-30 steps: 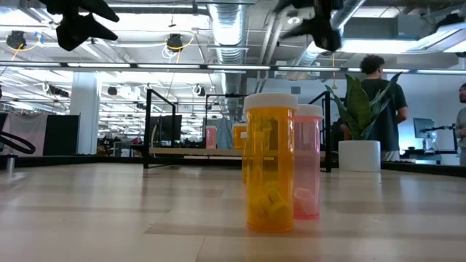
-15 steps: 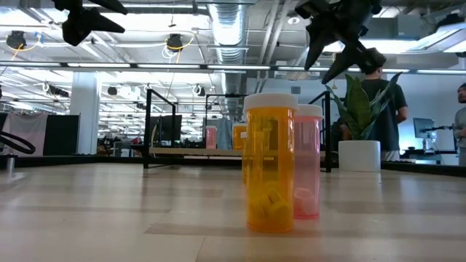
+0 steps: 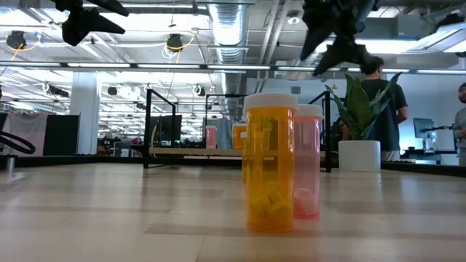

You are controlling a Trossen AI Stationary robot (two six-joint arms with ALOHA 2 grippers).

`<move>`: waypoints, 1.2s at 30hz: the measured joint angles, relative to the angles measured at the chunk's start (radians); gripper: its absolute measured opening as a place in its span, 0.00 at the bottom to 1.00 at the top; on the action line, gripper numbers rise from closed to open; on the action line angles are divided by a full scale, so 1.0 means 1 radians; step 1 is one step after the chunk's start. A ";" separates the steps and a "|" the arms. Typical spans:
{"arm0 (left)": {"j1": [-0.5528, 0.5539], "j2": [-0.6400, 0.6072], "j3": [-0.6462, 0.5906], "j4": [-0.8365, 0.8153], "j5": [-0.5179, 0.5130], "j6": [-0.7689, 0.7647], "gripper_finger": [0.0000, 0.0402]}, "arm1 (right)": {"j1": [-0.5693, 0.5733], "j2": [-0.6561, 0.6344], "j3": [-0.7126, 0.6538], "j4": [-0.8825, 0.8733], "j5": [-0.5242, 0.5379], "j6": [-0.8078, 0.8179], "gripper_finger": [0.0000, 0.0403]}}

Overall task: Pick and place medicine bottles onto shelf by color
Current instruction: Put the left yellow pill bottle on the shelf aligned with the other yellow pill bottle

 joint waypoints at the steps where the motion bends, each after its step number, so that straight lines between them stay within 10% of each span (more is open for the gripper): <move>1: 0.000 0.000 0.000 0.000 -0.002 0.000 0.43 | 0.000 0.005 0.001 0.033 0.000 -0.026 0.56; 36: 0.000 0.000 0.000 -0.008 -0.163 -0.006 0.43 | -0.142 0.425 0.001 0.448 -0.083 -0.146 0.61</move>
